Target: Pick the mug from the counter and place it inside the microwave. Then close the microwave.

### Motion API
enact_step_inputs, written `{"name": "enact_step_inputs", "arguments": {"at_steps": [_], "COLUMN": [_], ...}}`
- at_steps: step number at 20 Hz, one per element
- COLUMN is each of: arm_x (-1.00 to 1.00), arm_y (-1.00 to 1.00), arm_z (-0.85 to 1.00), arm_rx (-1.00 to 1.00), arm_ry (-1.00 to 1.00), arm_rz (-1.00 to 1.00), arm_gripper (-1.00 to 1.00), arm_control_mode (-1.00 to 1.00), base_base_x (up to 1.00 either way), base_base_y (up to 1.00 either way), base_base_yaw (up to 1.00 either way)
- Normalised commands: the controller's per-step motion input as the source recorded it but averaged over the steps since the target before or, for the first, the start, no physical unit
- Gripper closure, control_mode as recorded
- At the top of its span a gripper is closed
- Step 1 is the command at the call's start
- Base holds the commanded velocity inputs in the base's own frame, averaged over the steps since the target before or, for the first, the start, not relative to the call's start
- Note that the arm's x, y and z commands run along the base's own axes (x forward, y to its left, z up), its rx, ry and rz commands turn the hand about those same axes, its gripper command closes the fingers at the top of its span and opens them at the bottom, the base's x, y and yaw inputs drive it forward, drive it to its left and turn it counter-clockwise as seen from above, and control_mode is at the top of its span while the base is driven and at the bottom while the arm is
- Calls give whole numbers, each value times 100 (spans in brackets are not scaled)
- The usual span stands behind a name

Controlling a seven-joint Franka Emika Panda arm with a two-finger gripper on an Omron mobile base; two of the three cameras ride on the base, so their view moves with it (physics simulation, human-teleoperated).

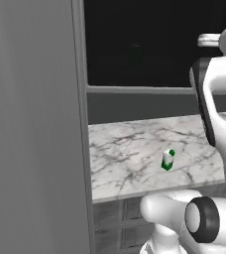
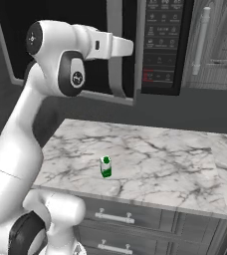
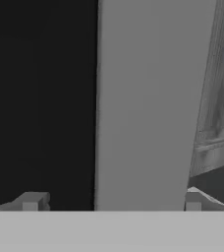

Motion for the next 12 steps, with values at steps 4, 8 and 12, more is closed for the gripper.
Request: {"name": "enact_step_inputs", "arguments": {"at_steps": [4, 8, 12], "arm_x": [53, 47, 26], "arm_y": [-19, -2, 0], "arm_z": [0, -4, 0], "arm_rx": [5, 4, 1], "arm_ry": [-3, -5, -5], "arm_rz": [10, 8, 5], "arm_gripper": [-100, -100, -100], "arm_control_mode": [-100, -100, -100], "base_base_x": [0, 0, 0], "base_base_y": [0, 0, 0], "base_base_yaw": [0, 0, 0]}}
